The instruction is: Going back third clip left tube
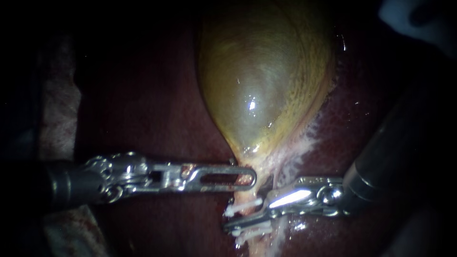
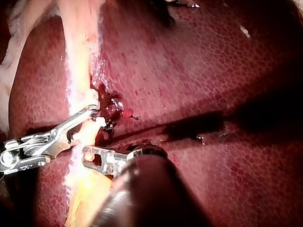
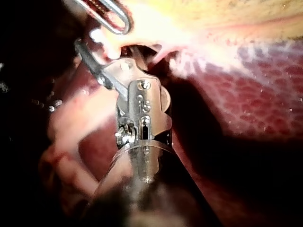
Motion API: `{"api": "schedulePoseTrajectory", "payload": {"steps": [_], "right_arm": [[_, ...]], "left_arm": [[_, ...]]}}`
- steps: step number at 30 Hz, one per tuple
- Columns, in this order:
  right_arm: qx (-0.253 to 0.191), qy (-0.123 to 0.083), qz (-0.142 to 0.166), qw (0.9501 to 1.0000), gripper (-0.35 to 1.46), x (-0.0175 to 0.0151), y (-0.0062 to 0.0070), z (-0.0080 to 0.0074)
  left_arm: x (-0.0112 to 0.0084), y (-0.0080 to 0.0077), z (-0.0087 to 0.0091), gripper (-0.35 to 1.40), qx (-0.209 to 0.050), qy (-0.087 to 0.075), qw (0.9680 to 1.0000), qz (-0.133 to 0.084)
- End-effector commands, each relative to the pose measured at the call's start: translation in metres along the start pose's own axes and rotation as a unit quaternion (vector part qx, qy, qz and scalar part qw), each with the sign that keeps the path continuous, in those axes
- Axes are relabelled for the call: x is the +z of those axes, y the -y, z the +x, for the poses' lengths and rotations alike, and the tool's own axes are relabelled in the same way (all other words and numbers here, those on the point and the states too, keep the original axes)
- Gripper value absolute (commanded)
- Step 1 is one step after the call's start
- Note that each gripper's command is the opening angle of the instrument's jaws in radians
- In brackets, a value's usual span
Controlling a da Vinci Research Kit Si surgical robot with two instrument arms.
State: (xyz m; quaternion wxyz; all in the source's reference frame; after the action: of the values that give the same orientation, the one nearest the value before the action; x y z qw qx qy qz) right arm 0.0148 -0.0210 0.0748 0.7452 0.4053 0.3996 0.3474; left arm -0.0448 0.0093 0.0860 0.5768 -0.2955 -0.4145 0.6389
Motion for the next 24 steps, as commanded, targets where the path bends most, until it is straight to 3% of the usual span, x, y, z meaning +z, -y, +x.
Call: {"api": "schedulePoseTrajectory", "payload": {"steps": [1, 18, 24], "right_arm": [[-0.008, 0.001, 0.001, 1.0, 0.53, -0.0004, 0.0, 0.0], [-0.064, 0.006, 0.009, 0.9979, 0.53, -0.0036, 0.0, -0.0006], [-0.08, -0.01, 0.017, 0.9966, 0.53, -0.0055, 0.0008, -0.0005]], "left_arm": [[0.0, 0.0, 0.0, -0.35, 0.0, 0.0, 1.0, 0.0], [0.0, 0.0, 0.0, -0.35, 0.0, 0.0, 1.0, 0.0], [0.0, 0.0, 0.0, -0.35, 0.0, 0.0, 1.0, 0.0]]}}
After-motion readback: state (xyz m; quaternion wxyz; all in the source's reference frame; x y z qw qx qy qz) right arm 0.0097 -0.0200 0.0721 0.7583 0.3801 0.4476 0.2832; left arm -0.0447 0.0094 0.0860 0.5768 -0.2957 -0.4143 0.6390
